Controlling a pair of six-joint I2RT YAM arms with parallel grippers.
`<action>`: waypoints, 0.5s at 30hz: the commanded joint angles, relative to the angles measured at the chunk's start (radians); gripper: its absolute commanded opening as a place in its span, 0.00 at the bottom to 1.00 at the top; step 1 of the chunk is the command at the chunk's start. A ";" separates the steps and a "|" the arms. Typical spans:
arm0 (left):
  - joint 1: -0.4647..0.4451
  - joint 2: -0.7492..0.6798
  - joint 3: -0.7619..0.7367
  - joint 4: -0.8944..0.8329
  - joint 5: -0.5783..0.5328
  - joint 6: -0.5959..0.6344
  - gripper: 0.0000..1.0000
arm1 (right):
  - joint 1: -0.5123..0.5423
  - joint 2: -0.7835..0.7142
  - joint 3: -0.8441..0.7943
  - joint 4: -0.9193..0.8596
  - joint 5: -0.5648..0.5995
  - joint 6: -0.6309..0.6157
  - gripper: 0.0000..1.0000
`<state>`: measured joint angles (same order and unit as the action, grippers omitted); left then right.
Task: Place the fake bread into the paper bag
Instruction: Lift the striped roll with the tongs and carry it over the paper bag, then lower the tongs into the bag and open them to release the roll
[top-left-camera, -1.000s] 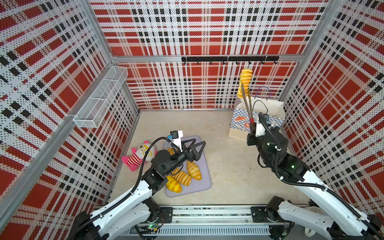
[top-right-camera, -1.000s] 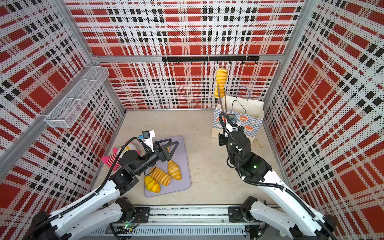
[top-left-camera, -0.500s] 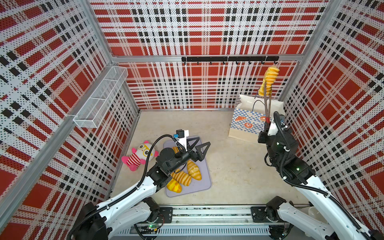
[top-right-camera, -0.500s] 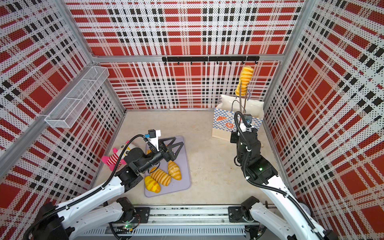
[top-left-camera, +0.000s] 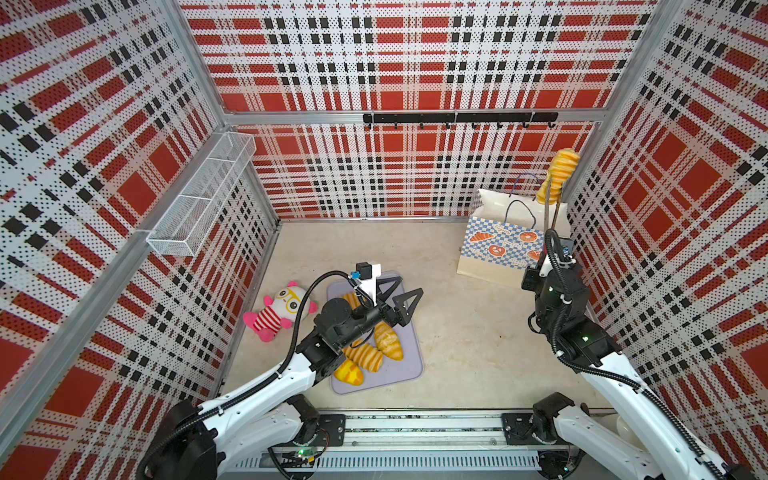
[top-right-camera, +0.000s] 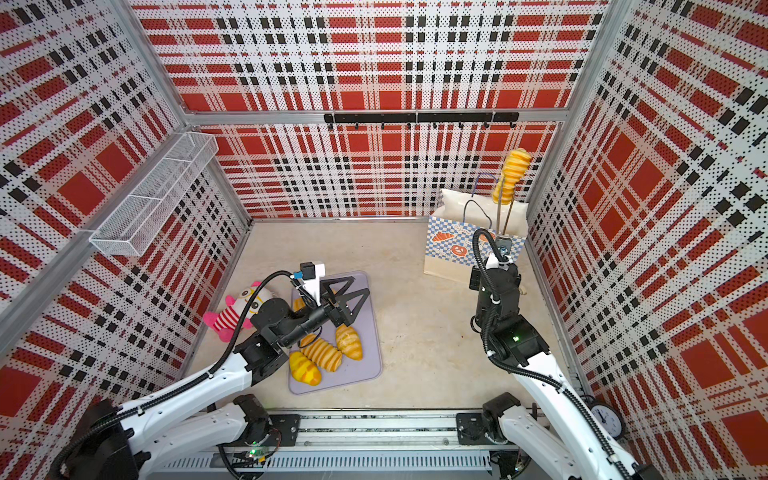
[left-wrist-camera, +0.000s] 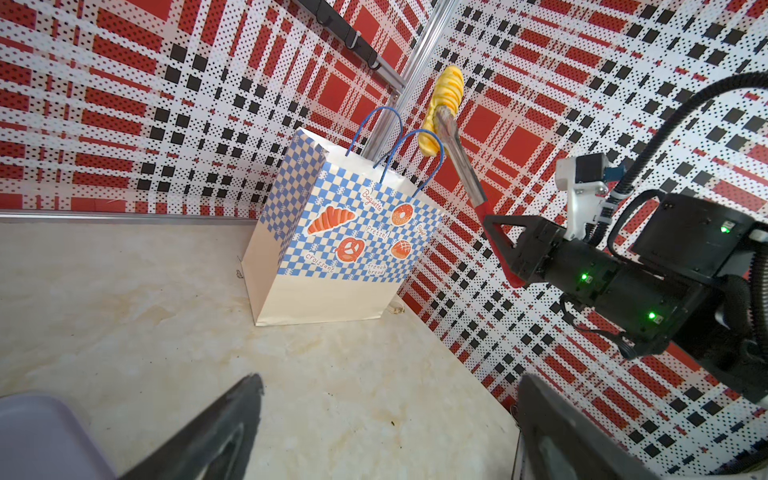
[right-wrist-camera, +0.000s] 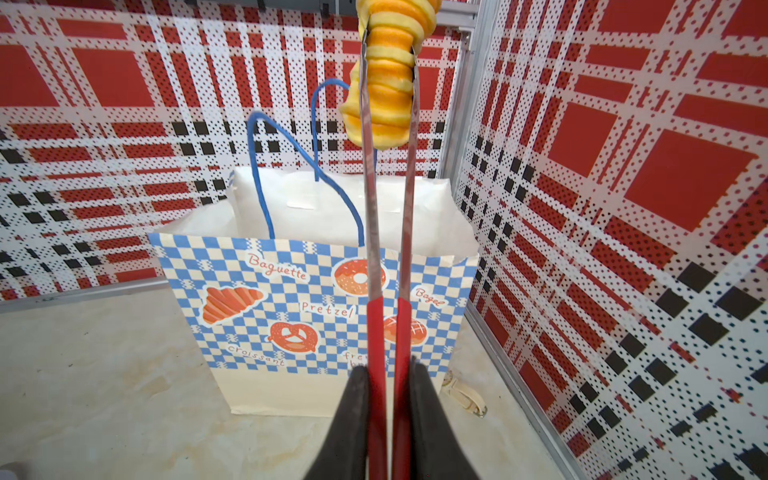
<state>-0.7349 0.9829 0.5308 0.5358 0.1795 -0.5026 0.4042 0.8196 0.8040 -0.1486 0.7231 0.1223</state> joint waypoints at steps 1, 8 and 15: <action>-0.008 -0.001 -0.013 0.038 0.012 0.023 0.98 | -0.012 -0.025 -0.027 0.091 0.031 0.012 0.14; -0.008 0.001 -0.018 0.038 0.002 0.030 0.98 | -0.012 -0.047 -0.115 0.128 0.050 0.034 0.17; -0.008 0.014 -0.017 0.039 0.003 0.029 0.98 | -0.015 -0.039 -0.140 0.137 0.055 0.036 0.25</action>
<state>-0.7364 0.9943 0.5251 0.5495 0.1791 -0.4915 0.3962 0.7971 0.6590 -0.0975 0.7494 0.1497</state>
